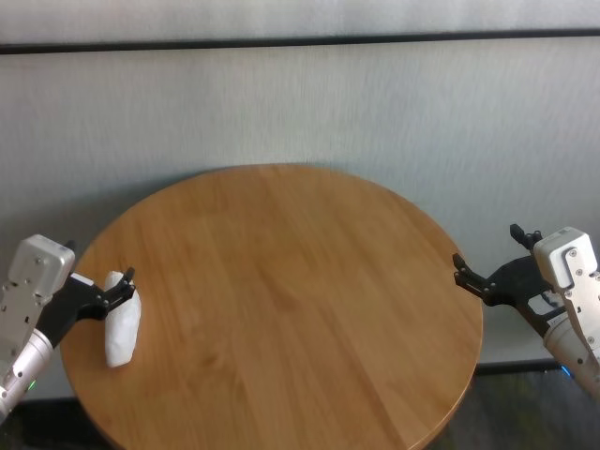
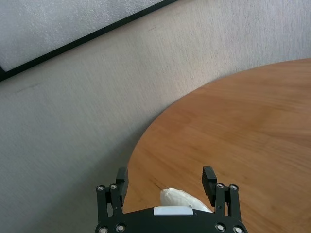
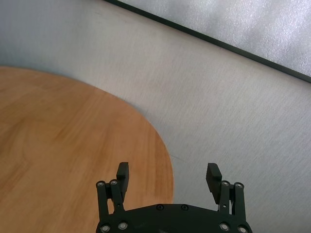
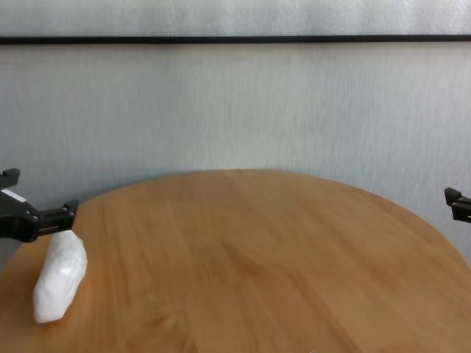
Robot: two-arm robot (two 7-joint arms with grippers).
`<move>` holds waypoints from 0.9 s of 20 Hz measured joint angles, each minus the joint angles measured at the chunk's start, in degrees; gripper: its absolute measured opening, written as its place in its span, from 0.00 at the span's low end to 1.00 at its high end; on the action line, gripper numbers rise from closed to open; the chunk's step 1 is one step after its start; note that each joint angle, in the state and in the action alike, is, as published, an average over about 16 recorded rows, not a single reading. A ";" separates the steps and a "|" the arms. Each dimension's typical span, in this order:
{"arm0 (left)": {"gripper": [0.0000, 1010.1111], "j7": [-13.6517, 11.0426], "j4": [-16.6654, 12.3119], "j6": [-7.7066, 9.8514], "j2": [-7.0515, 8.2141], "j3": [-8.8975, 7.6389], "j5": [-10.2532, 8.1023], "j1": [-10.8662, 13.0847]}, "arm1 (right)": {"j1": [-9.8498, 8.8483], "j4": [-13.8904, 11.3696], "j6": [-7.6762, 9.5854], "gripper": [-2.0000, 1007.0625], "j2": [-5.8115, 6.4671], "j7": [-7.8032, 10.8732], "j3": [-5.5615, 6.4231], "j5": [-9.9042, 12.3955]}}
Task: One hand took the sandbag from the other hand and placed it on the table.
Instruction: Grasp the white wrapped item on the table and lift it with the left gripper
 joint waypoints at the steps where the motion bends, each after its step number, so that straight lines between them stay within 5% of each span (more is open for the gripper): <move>1: 0.99 0.00 0.00 0.00 0.00 0.00 0.00 0.00 | 0.00 0.00 0.00 0.99 0.00 0.00 0.00 0.00; 18: 0.99 0.00 0.00 0.00 0.00 0.00 0.00 0.00 | 0.00 0.00 0.00 0.99 0.00 0.00 0.00 0.00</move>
